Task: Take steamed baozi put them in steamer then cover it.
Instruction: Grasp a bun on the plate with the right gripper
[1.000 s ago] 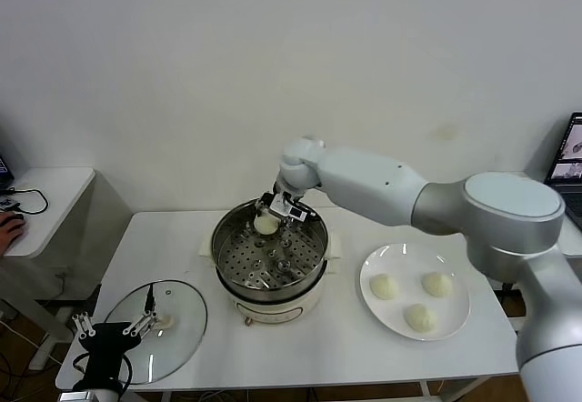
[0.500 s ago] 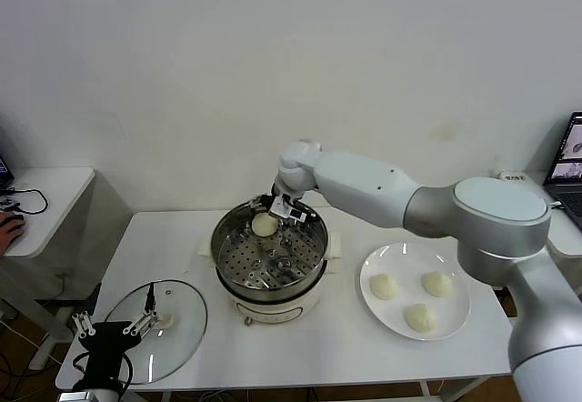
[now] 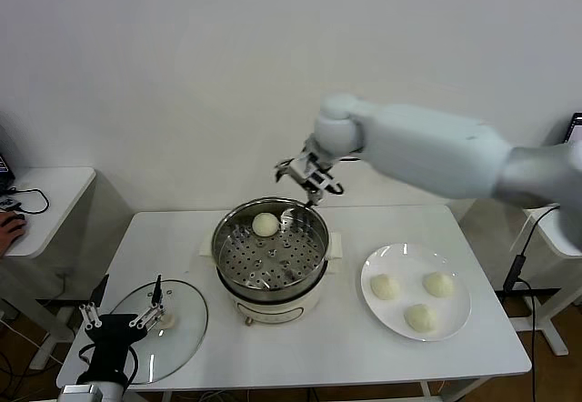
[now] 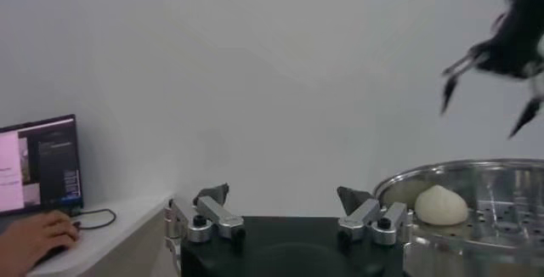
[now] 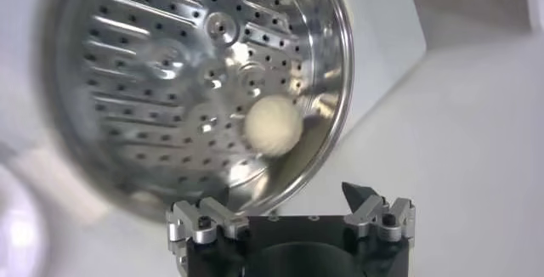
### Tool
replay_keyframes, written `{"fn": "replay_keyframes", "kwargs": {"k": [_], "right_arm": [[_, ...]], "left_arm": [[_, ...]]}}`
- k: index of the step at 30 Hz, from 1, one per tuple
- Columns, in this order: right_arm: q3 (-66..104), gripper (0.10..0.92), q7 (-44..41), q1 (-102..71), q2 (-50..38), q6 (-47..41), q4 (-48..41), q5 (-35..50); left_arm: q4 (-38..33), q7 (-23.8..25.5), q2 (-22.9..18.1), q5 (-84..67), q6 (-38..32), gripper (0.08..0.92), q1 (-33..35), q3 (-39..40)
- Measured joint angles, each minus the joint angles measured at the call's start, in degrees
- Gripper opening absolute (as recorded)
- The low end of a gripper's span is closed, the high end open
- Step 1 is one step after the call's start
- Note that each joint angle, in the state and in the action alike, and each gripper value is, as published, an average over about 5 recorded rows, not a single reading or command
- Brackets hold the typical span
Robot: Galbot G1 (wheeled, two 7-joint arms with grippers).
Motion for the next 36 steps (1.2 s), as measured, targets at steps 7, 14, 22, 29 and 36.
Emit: {"fn": "replay_keyframes", "kwargs": {"k": [7, 14, 22, 29, 36], "right_arm": [[-1.76, 0.823, -0.62, 0.58, -13.33, -5.91, 7.92, 2.02], [-0.9, 0.823, -0.48, -4.98, -20.93, -9.11, 11.17, 0.77], [5.72, 0.823, 0.5, -18.01, -23.21, -11.36, 10.81, -2.79], [11.69, 0.823, 1.33, -28.48, -22.01, -11.91, 7.81, -6.65], [16.32, 0.823, 2.29, -35.83, -19.43, -11.93, 3.62, -9.69]], "left_arm": [[1.04, 0.05, 0.88, -0.3, 0.29, 0.823, -1.12, 0.33], [1.89, 0.16, 1.31, -0.25, 0.56, 0.823, -2.15, 0.43], [3.12, 0.21, 1.26, -0.2, 1.04, 0.823, -3.06, -0.24], [4.21, 0.22, 1.06, -0.04, 1.1, 0.823, -3.37, -0.51], [4.97, 0.22, 1.12, -0.04, 1.09, 0.823, -3.42, -1.11]]}}
